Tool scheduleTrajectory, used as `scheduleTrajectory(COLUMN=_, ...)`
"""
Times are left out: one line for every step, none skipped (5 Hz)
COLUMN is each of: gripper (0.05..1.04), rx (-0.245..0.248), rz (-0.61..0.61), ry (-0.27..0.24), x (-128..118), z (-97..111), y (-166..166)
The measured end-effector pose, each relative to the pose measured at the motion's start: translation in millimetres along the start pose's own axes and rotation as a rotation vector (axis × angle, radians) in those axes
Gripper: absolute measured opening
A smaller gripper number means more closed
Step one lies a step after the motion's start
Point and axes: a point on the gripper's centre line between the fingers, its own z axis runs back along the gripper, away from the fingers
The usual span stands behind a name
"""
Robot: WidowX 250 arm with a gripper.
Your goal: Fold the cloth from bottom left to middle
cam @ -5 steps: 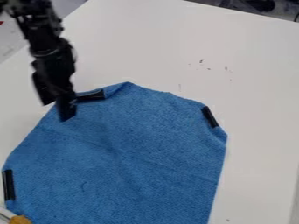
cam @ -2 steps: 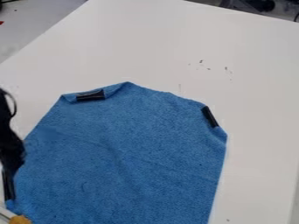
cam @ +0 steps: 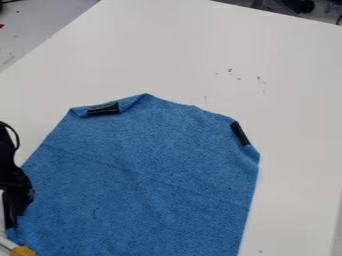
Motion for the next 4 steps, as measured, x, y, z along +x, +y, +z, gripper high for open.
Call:
scheduleTrajectory(gripper=0.989, rx=0.015, rz=0.030, ry=0.002, x=-2.3, z=-10.7, y=-0.1)
scheduleTrajectory(gripper=0.916, rx=0.034, rz=0.030, ry=-0.001, x=-3.0, z=-11.4, y=2.2)
scheduleTrajectory(gripper=0.665, rx=0.032, rz=0.017, ry=-0.006, x=-0.1, z=-11.3, y=2.2)
scheduleTrajectory(gripper=0.424, rx=0.044, rz=-0.001, ry=-0.015, x=6.2, z=-10.3, y=6.5)
